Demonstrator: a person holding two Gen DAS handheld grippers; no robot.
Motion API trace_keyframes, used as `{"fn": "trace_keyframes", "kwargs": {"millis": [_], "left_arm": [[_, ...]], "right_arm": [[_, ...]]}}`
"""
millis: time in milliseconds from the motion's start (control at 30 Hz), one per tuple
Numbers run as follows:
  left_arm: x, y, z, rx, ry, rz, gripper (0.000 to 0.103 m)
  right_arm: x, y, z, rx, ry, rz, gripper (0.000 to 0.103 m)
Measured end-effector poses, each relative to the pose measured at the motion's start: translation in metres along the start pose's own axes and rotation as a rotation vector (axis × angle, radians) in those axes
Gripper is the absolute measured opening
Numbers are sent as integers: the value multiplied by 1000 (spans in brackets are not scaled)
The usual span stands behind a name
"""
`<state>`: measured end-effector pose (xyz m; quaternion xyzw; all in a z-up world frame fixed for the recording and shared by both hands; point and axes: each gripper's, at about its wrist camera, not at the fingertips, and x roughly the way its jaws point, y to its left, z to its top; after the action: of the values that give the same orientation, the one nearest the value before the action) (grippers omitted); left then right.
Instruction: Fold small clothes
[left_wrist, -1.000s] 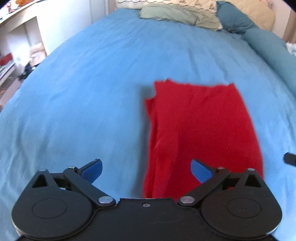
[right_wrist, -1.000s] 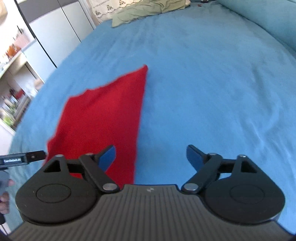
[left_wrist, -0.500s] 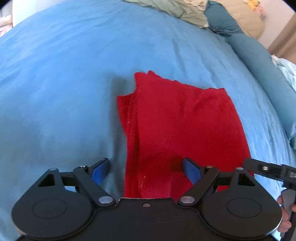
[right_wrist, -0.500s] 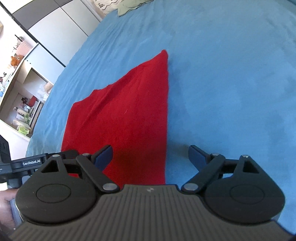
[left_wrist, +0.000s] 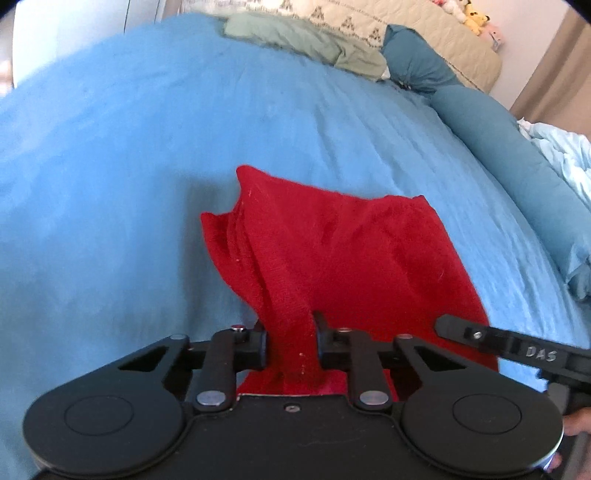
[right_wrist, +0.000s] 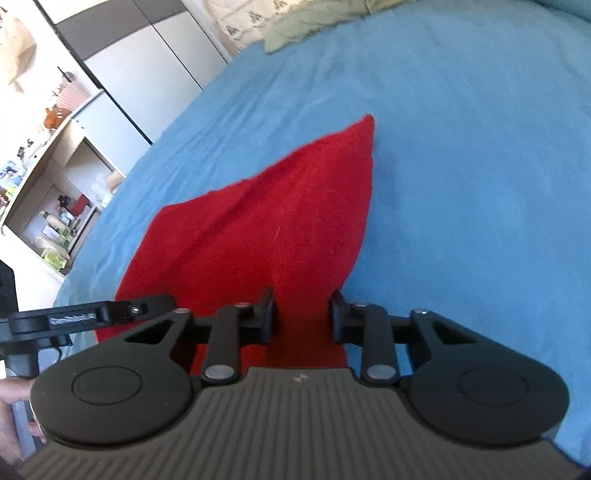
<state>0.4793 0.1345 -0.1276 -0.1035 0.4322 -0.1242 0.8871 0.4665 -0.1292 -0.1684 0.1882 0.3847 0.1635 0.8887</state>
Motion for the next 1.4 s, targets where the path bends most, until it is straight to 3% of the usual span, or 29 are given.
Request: {"fn": "trace_keyframes", "kwargs": {"millis": [133,267,333,500,633,800,933,967,1033,1167,1300,1400], "left_arm": [[-22,-26,-5,17,-47,-2,21],[-55,-70,-19,74,-81,-14,21],[-76,-89,-32,79,-90,-53,21],[-116,-142,-89,70,-55,-112,21],[-116,-179,-144,58,15,-120,22],[-83,-196,-191,83,56,-40,29],[-86,-196,-201,114,-8,71,72],[-92,-196,-202,122,-27,103,81],[-100,-193,-201,131,-80,133,84],[-88,-180,-200,128,-62,197,84],[-63,-171,-209,135,-22,201,86],[-53,-170,-210,139,-23,196,87]], "right_arm": [[-35,7,8,-60,-61,68,40],[-97,-1,8,-93,-99,111,40],[-132,-7,1,-123,-99,106,40],[-225,-43,-40,-84,-89,100,40],[-265,-78,-84,-70,-56,63,40],[-259,-126,-140,-19,-10,-3,43],[-262,-140,-161,-5,-49,-29,64],[-267,-138,-161,-18,-67,-42,79],[-277,-136,-159,-55,-131,-84,97],[-269,-147,-146,-42,-130,-165,98],[-244,-166,-149,-9,-57,-211,97],[-239,-166,-153,-29,-73,-219,100]]}}
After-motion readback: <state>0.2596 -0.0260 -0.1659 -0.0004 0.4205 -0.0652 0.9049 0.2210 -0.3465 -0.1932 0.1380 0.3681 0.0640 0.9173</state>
